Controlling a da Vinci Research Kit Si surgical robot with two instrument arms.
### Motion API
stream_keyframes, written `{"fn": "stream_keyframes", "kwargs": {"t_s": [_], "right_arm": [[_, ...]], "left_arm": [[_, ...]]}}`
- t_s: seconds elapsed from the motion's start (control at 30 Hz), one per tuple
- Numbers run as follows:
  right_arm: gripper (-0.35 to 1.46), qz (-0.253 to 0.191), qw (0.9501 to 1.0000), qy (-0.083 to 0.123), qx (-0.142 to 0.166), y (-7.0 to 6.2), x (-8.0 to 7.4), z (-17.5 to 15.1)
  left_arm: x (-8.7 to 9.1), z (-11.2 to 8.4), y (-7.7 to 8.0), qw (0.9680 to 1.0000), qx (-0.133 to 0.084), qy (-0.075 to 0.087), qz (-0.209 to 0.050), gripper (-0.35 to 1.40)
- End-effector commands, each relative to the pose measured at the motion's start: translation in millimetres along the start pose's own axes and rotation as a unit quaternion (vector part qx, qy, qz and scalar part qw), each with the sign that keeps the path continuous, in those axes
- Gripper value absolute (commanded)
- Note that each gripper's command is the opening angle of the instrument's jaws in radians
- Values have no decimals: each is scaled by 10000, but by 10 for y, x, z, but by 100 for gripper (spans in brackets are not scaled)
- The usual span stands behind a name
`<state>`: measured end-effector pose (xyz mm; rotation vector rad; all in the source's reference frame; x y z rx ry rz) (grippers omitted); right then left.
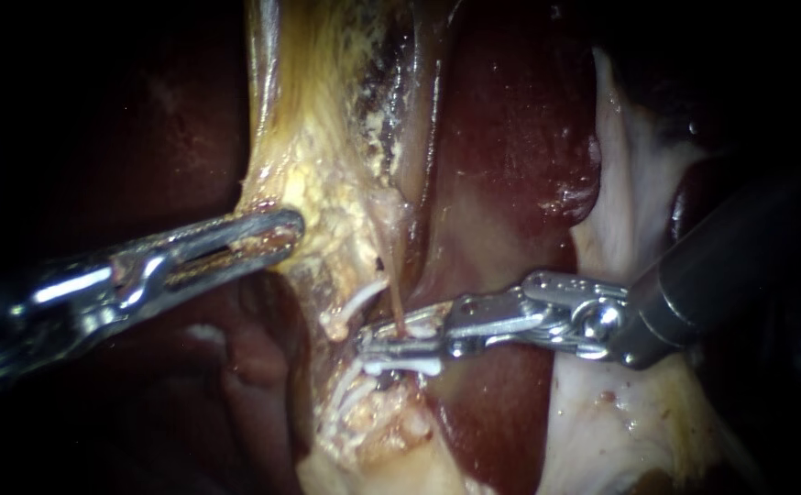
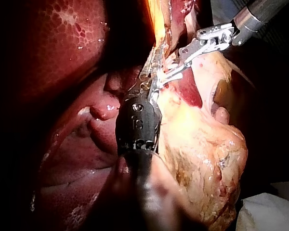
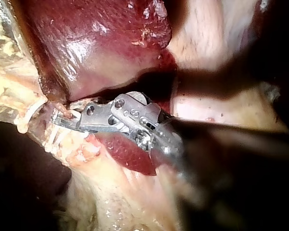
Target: Clipping second clip right tube
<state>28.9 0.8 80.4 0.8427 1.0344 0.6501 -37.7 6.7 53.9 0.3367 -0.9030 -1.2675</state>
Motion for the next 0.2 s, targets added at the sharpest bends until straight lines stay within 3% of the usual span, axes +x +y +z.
{"fn": "stream_keyframes", "kwargs": {"t_s": [0.03,0.2], "right_arm": [[-35,4,10000,-10,2,-1,0,1],[-35,33,10000,-10,4,-2,-1,1]], "left_arm": [[0,0,1,10000,2,1,1,-35],[0,0,2,10000,5,3,3,-35]]}}
